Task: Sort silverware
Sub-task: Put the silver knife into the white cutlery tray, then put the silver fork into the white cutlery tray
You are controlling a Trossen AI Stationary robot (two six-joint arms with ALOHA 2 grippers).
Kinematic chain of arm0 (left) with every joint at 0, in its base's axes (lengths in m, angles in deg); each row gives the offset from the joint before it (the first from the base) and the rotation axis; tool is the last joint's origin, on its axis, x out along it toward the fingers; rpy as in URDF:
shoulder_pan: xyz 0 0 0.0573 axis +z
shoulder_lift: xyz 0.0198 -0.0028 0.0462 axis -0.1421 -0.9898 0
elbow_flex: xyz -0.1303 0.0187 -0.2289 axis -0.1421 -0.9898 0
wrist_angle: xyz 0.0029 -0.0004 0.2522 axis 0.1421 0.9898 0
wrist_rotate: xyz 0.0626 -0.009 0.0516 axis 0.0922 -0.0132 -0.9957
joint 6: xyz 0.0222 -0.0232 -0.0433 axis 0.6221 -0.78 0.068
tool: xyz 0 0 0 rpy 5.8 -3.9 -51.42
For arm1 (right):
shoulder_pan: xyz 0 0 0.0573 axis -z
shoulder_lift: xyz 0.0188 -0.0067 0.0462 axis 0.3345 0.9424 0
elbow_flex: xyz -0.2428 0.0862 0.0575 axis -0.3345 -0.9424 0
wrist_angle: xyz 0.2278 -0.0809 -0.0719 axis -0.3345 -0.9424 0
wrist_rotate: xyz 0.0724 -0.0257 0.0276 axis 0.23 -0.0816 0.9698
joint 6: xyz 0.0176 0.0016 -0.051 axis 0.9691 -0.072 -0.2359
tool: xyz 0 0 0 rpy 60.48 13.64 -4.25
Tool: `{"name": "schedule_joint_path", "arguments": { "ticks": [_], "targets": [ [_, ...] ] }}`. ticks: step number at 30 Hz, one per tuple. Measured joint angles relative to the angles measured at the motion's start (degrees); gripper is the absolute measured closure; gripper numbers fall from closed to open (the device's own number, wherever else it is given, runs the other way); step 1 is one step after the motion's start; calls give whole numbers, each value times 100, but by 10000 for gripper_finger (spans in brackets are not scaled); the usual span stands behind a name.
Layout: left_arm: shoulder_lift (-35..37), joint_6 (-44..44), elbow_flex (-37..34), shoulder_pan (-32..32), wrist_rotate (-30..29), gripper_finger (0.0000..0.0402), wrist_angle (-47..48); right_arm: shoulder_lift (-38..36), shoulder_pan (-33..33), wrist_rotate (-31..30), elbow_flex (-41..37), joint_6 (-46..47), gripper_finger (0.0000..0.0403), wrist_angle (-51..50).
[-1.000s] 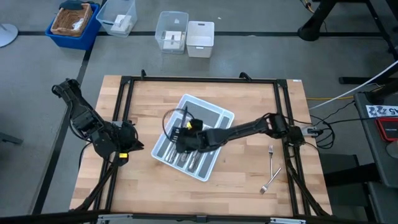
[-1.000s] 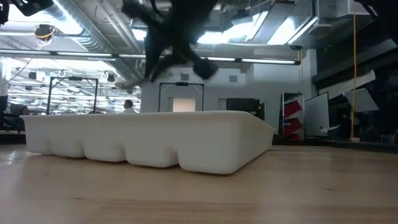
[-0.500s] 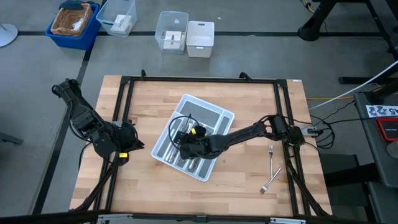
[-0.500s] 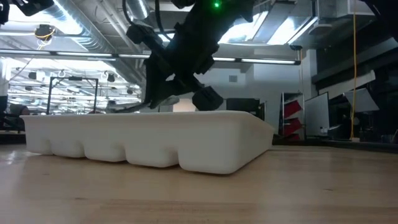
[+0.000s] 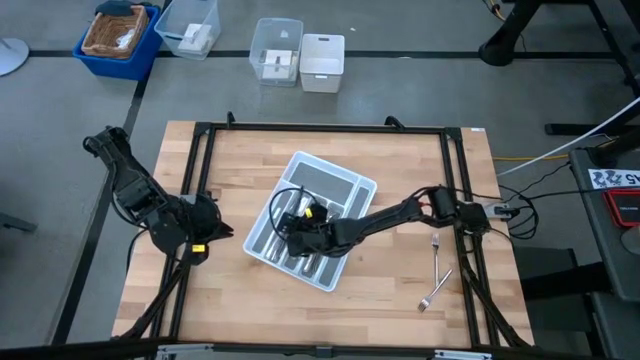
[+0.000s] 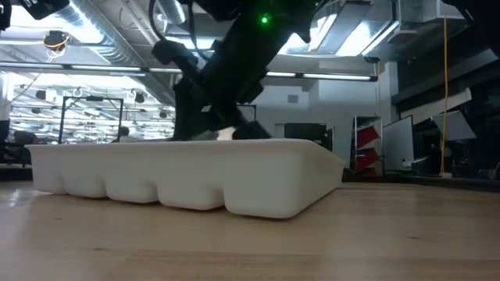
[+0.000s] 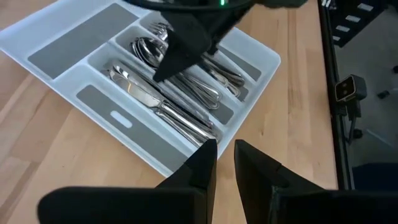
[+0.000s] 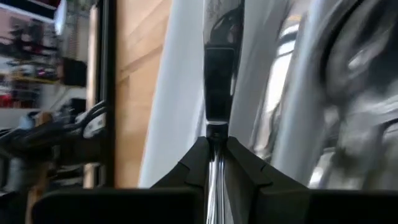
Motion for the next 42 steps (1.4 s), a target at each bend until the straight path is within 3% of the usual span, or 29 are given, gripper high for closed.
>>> {"name": "schedule_joint_path", "arguments": {
  "ticks": [13, 24, 28, 32, 36, 42],
  "targets": [
    [-33, -119, -2, -2, -2, 355, 4, 131, 4, 516, 7, 0, 362, 276],
    [-33, -121, -2, 0, -2, 355, 4, 131, 4, 905, 7, 110, 262, 305],
    [-33, -144, -2, 0, -2, 355, 4, 116, -4, 1211, 7, -594, 261, 282],
    [-33, -355, -2, 0, 0, 355, 0, -95, -92, 1109, 7, -1345, 266, 171],
    [-90, -502, -2, 0, 0, 355, -53, -640, -234, 802, 7, -2090, 266, -523],
    [-469, -461, -2, 4, -15, 355, -377, -1727, -570, 547, 7, -2523, 267, -2650]
  ]
}}
